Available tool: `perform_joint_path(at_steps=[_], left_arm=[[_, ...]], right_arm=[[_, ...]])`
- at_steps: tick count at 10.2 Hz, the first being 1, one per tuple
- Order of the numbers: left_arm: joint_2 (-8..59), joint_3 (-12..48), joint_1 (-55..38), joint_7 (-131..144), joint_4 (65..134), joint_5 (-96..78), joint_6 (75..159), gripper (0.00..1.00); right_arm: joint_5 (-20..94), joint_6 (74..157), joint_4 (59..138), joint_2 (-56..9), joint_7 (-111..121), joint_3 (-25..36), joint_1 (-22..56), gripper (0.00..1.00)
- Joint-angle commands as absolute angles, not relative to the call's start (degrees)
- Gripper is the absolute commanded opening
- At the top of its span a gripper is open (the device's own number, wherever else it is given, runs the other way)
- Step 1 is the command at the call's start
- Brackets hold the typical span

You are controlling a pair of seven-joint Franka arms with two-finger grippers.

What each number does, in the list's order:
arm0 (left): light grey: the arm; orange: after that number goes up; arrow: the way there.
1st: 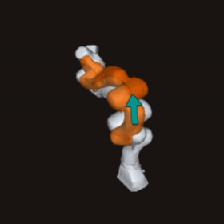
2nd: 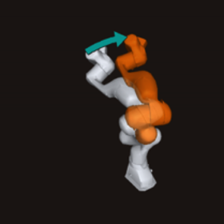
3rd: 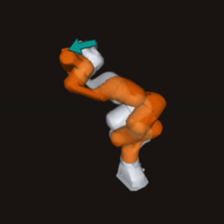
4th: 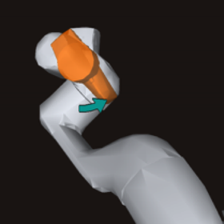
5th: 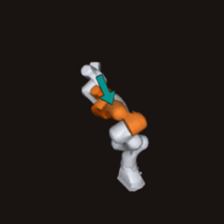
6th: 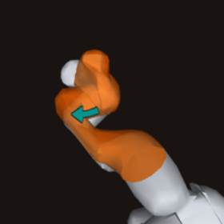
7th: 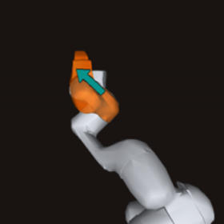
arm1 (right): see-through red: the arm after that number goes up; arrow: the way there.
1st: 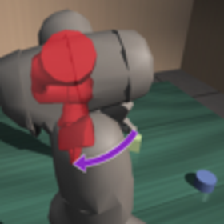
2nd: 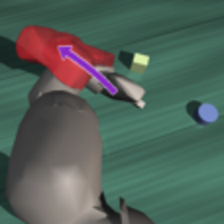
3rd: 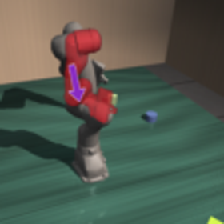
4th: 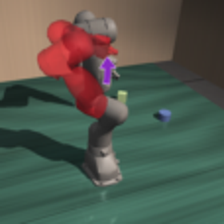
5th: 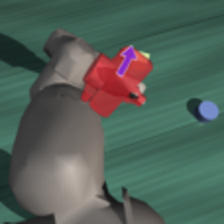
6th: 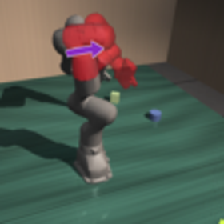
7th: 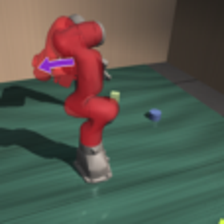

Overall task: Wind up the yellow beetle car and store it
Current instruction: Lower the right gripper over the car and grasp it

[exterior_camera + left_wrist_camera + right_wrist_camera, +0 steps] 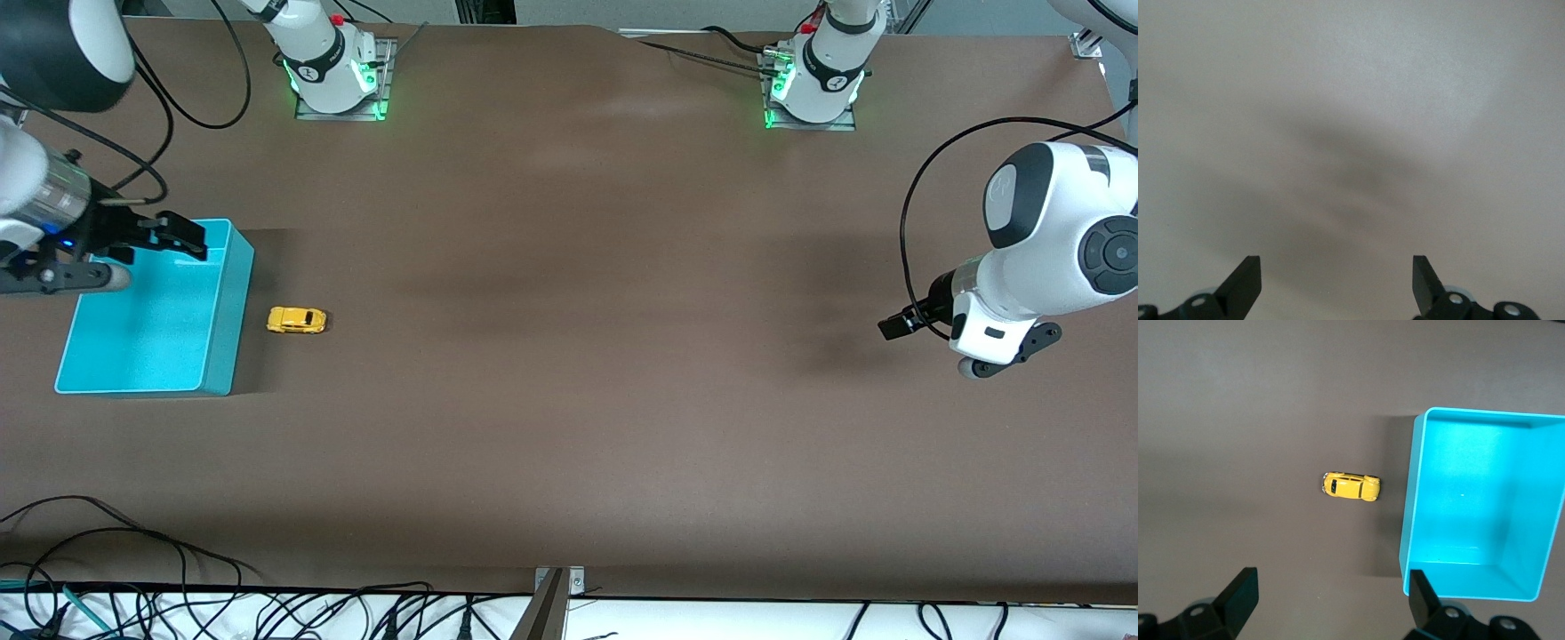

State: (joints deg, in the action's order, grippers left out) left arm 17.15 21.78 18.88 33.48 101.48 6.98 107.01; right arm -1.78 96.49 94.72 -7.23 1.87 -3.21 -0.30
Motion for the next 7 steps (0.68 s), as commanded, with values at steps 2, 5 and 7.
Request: perform_joint_path(at_steps=[2,5,7], left_arm=[[16.0,21.88,19.25,31.9,101.78,5.89,106.08,1.0],[16.0,21.88,19.25,31.9,101.78,5.89,105.3,1.0],[16.0,22.24,19.34,31.9,101.69,5.89,105.29,1.0]], right_arm=[[-0.36,98.26,90.89,-13.78,7.09,-3.95,-0.18,1.0],[1.14,104.92,96.2,-15.13,16.91,-4.57,0.53,1.0],[1.06,117.09,107.69,-11.36,29.57,-5.7,0.53,1.0]])
